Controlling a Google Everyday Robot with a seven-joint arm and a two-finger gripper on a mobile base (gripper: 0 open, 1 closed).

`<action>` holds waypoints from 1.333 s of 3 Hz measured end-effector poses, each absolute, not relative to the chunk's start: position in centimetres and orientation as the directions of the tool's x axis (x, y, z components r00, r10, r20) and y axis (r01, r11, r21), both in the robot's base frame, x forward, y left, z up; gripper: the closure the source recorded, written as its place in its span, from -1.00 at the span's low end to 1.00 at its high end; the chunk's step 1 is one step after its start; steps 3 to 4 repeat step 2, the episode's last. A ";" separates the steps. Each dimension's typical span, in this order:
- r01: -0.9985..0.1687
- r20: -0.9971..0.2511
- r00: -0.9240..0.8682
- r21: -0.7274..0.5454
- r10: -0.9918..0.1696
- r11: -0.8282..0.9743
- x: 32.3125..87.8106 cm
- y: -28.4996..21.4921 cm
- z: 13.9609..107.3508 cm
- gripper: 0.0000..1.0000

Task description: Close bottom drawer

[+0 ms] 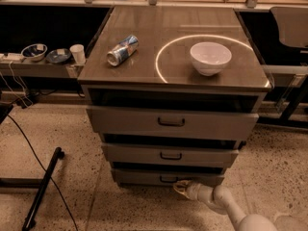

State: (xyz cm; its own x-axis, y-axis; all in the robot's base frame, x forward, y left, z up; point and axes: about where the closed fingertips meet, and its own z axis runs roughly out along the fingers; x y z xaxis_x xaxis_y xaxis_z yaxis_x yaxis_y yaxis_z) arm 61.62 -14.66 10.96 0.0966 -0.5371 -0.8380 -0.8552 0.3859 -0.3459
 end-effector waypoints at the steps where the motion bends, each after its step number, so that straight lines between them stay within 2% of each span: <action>1: -0.891 -0.854 0.085 -0.296 -0.513 0.345 59.0 -16.1 11.2 1.00; 2: -0.930 -0.895 0.083 -0.227 -0.438 0.289 53.7 -17.4 13.1 1.00; 4: -0.930 -0.895 0.083 -0.227 -0.438 0.289 53.7 -17.4 13.1 1.00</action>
Offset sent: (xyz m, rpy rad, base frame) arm -0.1585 -0.0561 0.0484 0.2063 0.1610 0.2327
